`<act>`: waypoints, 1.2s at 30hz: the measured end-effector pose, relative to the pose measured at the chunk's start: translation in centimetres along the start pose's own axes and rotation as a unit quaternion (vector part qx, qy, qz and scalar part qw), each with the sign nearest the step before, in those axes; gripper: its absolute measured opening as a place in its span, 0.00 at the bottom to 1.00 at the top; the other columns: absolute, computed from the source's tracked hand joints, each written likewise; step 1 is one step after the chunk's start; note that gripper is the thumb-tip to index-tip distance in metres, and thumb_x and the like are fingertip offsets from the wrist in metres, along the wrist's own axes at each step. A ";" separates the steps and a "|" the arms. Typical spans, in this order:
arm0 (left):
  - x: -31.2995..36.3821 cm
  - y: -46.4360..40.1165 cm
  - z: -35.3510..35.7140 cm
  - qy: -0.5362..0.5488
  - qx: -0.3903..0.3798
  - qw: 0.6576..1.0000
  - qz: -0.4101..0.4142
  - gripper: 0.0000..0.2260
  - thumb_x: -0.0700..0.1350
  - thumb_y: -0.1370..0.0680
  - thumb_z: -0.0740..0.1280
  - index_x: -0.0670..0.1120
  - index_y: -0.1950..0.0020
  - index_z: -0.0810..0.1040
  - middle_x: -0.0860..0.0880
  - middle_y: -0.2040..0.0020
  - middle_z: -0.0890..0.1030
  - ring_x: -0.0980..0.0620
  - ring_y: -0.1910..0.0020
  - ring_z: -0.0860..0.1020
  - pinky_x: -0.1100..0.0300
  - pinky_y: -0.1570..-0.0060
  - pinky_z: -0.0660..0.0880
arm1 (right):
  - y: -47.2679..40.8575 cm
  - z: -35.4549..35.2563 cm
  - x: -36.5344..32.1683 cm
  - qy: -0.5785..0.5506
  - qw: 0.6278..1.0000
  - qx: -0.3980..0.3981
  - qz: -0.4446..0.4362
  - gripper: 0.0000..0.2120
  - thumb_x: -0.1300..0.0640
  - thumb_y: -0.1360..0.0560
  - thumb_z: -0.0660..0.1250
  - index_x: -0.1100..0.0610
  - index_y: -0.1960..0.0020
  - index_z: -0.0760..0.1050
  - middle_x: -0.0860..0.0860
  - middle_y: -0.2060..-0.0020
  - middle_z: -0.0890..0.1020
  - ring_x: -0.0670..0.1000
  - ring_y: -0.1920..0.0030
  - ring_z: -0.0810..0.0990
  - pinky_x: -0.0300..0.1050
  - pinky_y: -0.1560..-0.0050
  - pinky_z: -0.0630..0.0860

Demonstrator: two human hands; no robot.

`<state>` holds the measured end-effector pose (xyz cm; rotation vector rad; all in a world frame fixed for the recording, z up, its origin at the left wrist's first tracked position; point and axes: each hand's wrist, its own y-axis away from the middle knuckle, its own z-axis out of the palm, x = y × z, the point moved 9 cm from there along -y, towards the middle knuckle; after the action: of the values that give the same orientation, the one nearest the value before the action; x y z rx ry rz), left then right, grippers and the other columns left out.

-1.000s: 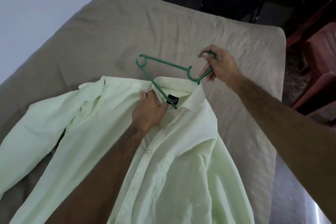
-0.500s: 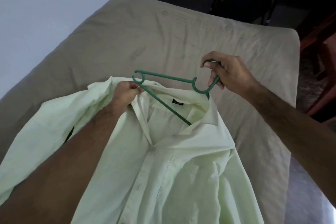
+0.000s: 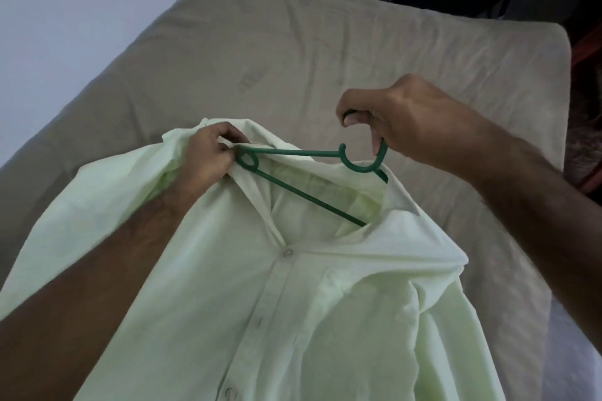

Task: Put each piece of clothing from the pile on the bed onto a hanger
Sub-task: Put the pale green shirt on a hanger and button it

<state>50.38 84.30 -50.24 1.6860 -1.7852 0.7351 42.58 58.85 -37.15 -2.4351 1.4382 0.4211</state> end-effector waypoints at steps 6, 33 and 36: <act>7.5 2.0 -1.4 -0.140 0.050 0.952 0.266 0.14 0.27 0.29 0.61 0.43 0.50 0.75 0.48 0.51 0.74 0.54 0.54 0.73 0.61 0.51 0.72 | -0.4 0.8 0.5 0.003 1.000 0.014 0.021 0.04 0.60 0.18 0.65 0.54 0.47 0.77 0.42 0.73 0.75 0.49 0.73 0.80 0.50 0.67 0.80; 3.0 7.5 7.3 0.035 -0.098 0.987 0.119 0.13 0.32 0.24 0.66 0.49 0.47 0.80 0.52 0.52 0.78 0.58 0.53 0.78 0.65 0.51 0.75 | 4.6 15.3 2.0 -0.257 0.898 0.105 0.340 0.06 0.64 0.25 0.68 0.54 0.54 0.79 0.44 0.67 0.80 0.38 0.65 0.78 0.30 0.62 0.72; 3.3 8.2 8.8 0.018 -0.134 0.980 0.146 0.17 0.30 0.26 0.65 0.48 0.44 0.82 0.51 0.52 0.77 0.61 0.53 0.78 0.71 0.51 0.72 | 5.1 18.5 1.1 -0.227 0.889 0.121 0.380 0.02 0.57 0.25 0.69 0.55 0.53 0.77 0.47 0.60 0.82 0.47 0.58 0.80 0.45 0.53 0.78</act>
<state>41.72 76.13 -53.96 1.2459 -2.0291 0.6078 36.63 62.68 -55.07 -1.3646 2.0016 0.8400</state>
